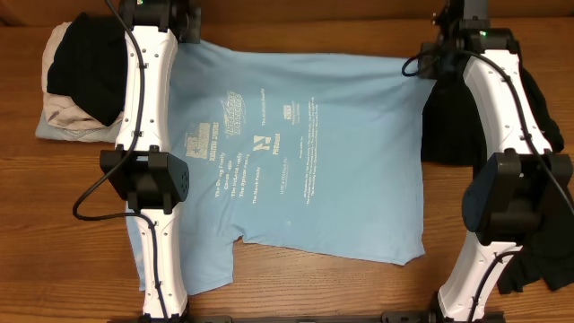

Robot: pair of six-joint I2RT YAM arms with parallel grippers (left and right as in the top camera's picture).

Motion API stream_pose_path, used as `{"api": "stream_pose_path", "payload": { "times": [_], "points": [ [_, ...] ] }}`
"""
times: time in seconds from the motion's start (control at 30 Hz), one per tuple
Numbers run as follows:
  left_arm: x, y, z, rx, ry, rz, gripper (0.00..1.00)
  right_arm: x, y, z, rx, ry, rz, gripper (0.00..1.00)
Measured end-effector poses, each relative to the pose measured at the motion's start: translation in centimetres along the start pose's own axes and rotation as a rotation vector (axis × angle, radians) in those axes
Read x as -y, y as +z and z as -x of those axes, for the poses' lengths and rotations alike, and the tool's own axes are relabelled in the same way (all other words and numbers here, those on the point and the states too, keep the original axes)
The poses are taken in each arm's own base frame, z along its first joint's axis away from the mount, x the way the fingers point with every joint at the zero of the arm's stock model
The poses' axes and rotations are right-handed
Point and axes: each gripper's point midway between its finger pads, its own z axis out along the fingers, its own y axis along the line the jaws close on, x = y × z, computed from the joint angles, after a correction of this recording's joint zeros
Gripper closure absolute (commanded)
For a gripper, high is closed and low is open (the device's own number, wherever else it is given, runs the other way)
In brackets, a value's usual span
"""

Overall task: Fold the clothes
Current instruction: 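Lower the stretched shirt flat onto the table with both grippers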

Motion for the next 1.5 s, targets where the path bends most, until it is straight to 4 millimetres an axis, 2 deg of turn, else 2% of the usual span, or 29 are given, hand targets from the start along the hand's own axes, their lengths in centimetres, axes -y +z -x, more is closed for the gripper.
{"api": "stream_pose_path", "payload": {
  "times": [0.17, 0.43, 0.6, 0.63, 0.77, 0.87, 1.0, 1.27, 1.37, 1.5],
  "points": [
    [0.1, -0.5, -3.8, -0.156, 0.03, -0.009, 0.96, -1.0, -0.3, -3.6, -0.147, -0.002, 0.062, 0.96],
    [-0.6, -1.9, -8.5, -0.352, 0.003, -0.004, 0.96, -2.0, -1.1, -6.8, -0.282, 0.006, 0.128, 0.96],
    [-2.7, -2.6, -11.1, -0.461, -0.087, 0.029, 0.96, -2.1, -1.8, -8.8, -0.373, 0.013, 0.133, 0.96],
    [-3.7, -2.7, -11.6, -0.482, -0.113, 0.04, 0.96, -2.1, -2.0, -9.3, -0.395, 0.019, 0.134, 0.96],
    [-6.3, -2.5, -12.4, -0.499, -0.185, 0.058, 0.96, -1.8, -2.4, -10.3, -0.44, 0.044, 0.135, 0.96],
    [-7.2, -2.3, -12.7, -0.507, -0.222, 0.046, 0.96, -1.6, -2.6, -10.7, -0.46, 0.056, 0.135, 0.96],
    [-7.2, -2.3, -12.8, -0.508, -0.237, 0.026, 0.96, -1.7, -2.6, -10.7, -0.461, 0.06, 0.14, 0.96],
    [-5.0, -2.1, -13.0, -0.529, -0.194, -0.006, 0.96, -1.6, -2.4, -10.7, -0.457, 0.062, 0.14, 0.96],
    [-4.2, -1.6, -13.0, -0.53, -0.167, -0.008, 0.96, -1.8, -1.5, -8.7, -0.365, 0.058, 0.148, 0.96],
    [-3.7, -0.4, -10.4, -0.414, -0.166, 0.0, 0.96, -2.0, -0.2, -3.9, -0.164, 0.05, 0.16, 0.96]
  ]
}}
